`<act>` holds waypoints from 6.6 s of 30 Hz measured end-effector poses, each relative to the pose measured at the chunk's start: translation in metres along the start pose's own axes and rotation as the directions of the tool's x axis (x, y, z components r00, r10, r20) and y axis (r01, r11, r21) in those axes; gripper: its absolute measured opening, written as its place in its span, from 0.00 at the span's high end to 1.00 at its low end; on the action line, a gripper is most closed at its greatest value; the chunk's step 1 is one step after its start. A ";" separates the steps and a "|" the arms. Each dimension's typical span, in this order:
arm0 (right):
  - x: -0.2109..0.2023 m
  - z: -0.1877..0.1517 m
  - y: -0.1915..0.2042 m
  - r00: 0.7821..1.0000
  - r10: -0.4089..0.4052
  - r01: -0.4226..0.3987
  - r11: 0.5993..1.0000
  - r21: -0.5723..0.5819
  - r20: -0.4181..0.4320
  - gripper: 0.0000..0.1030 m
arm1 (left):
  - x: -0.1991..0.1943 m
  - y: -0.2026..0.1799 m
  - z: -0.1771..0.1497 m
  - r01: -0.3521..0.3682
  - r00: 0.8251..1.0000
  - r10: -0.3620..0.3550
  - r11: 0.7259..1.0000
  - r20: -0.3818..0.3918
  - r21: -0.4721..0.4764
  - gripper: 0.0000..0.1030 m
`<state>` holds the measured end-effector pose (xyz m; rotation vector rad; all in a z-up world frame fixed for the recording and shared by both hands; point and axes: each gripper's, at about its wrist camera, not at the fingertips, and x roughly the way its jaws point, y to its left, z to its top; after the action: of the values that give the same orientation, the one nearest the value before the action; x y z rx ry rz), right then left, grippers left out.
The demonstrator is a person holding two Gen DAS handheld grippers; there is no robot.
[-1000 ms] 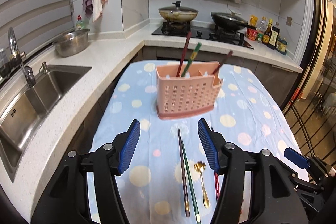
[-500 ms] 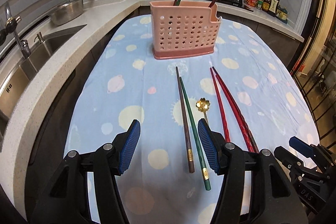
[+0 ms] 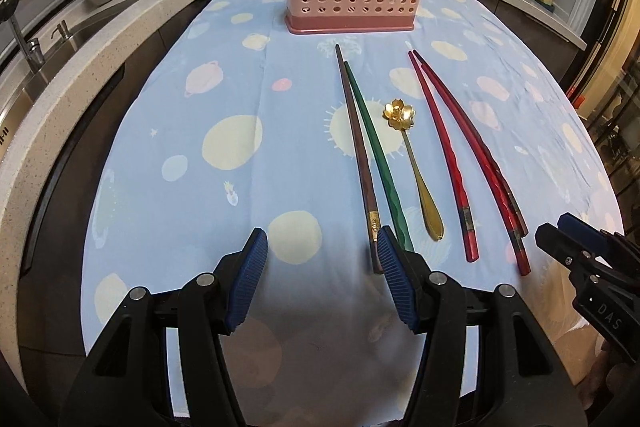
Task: Organize utensils
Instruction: 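Withdraw both tools from the holder back over the remaining utensils, then grasp the brown chopstick with the left tool while the right tool grasps a dark red chopstick, then lift both chopsticks and carry them over the pink holder with both tools, then open both tools to drop the chopsticks into the pink holder, then withdraw both tools from the holder back over the remaining utensils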
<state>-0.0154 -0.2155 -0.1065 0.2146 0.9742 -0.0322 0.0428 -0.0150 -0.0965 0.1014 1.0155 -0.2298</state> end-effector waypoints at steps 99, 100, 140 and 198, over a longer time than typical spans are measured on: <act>-0.134 0.109 -0.003 0.916 0.098 -0.109 0.994 0.008 0.389 0.93 | -0.124 0.004 0.107 0.129 0.949 -0.129 0.991 0.286 0.019 0.93; -0.135 0.112 -0.003 0.913 0.097 -0.109 0.994 0.007 0.396 0.93 | -0.125 0.003 0.110 0.129 0.947 -0.130 0.991 0.293 0.023 0.93; -0.087 0.349 0.044 0.816 0.199 -0.210 0.977 -0.042 0.542 0.93 | -0.158 0.021 0.327 0.027 0.814 -0.017 1.000 0.581 -0.008 0.93; -0.060 0.108 0.033 0.963 0.113 -0.099 0.993 -0.072 0.243 0.71 | -0.087 0.010 0.138 0.008 0.951 0.003 0.999 0.309 -0.036 0.57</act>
<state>0.0431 -0.2089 0.0066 0.2024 0.7133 0.0671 0.1151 -0.0192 0.0499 0.0289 0.7071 -0.2214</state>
